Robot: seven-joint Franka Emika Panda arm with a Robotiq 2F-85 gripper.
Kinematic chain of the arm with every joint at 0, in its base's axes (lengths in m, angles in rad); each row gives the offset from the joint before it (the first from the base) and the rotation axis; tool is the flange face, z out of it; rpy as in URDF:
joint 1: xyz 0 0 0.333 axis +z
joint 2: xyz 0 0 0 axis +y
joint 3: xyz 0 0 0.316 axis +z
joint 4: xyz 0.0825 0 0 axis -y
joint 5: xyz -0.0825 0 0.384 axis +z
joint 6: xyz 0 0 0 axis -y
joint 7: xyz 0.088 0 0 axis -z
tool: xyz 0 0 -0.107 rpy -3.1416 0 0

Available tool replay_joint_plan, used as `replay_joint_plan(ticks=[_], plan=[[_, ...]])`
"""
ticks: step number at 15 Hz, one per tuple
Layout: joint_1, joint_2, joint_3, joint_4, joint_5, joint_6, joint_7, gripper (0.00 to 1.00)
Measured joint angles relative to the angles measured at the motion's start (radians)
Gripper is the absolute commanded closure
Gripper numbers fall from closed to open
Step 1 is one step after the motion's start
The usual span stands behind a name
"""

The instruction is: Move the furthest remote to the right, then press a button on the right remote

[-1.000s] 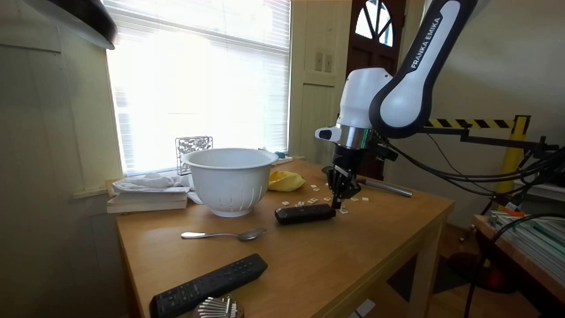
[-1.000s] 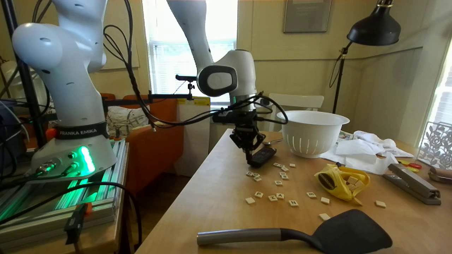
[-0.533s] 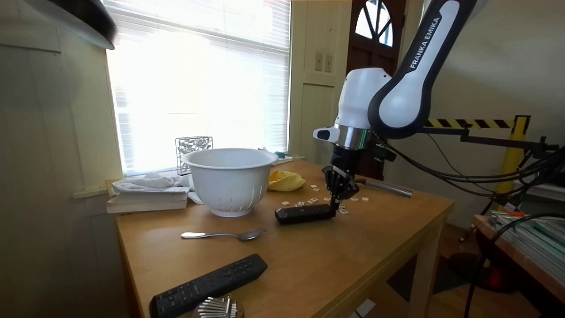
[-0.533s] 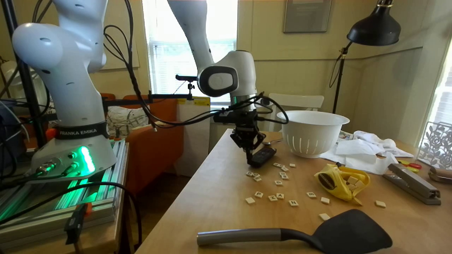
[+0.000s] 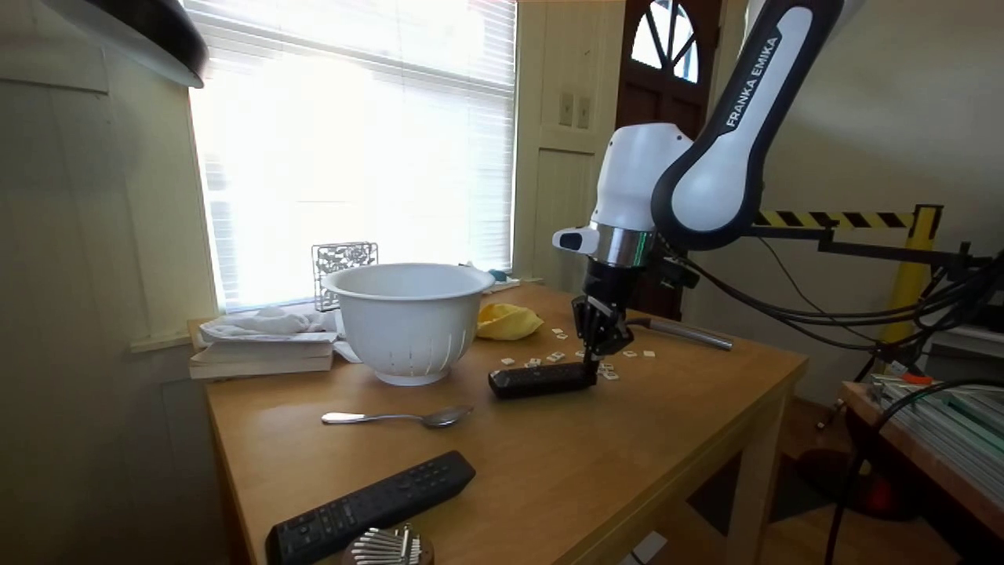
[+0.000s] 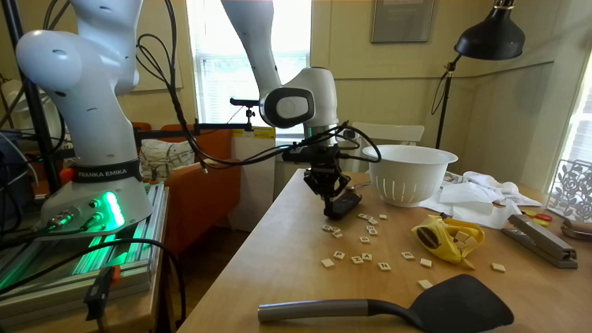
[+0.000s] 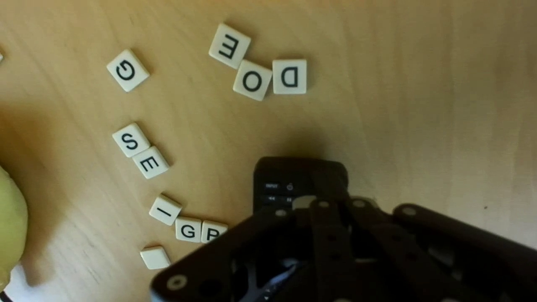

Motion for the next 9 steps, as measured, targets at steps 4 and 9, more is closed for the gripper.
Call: replay_joint_plan(ticks=[4, 9], plan=[[0.007, 0.001, -0.008, 0.002, -0.019, 0.000, 0.013, 1.00], [0.023, 0.003, -0.025, 0.002, -0.049, 0.000, 0.033, 1.00]])
